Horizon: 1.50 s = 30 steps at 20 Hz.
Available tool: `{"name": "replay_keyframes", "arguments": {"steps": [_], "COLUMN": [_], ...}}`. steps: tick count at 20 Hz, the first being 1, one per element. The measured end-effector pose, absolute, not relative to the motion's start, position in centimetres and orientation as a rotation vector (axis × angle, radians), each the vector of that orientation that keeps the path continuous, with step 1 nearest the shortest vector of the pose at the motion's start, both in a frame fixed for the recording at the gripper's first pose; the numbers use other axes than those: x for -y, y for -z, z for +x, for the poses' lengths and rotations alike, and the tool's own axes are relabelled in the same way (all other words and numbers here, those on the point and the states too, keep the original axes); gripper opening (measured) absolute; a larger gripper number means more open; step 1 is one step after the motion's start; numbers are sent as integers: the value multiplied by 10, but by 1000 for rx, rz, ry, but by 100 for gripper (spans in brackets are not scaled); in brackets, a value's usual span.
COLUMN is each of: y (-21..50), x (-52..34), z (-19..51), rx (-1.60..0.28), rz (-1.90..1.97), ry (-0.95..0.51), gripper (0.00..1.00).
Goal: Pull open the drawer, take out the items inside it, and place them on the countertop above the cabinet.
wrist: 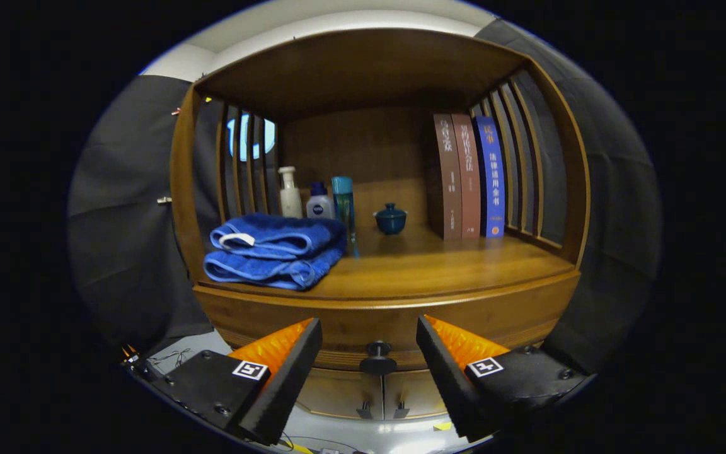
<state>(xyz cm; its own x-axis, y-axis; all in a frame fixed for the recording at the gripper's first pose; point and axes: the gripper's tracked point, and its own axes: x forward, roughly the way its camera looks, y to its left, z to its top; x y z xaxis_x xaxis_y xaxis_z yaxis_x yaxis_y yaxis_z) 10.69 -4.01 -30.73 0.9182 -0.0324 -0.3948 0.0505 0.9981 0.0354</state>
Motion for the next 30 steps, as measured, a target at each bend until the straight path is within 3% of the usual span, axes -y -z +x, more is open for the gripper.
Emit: {"name": "replay_keyframes", "arguments": {"steps": [9,11,15,18,25,28,30], "y": [371,376,377,377,375,374,374], "x": [51,53,49,49,49,49,49], "z": [122,121,122,121,110,111,111], "rx": [-515,-527,-520,-529,-533,-527,-532], "rz": [50,48,47,56,29,26,25], "ry": [66,76,68,71,72,70,66], "gripper": [96,87,53,46,46,36,36]}}
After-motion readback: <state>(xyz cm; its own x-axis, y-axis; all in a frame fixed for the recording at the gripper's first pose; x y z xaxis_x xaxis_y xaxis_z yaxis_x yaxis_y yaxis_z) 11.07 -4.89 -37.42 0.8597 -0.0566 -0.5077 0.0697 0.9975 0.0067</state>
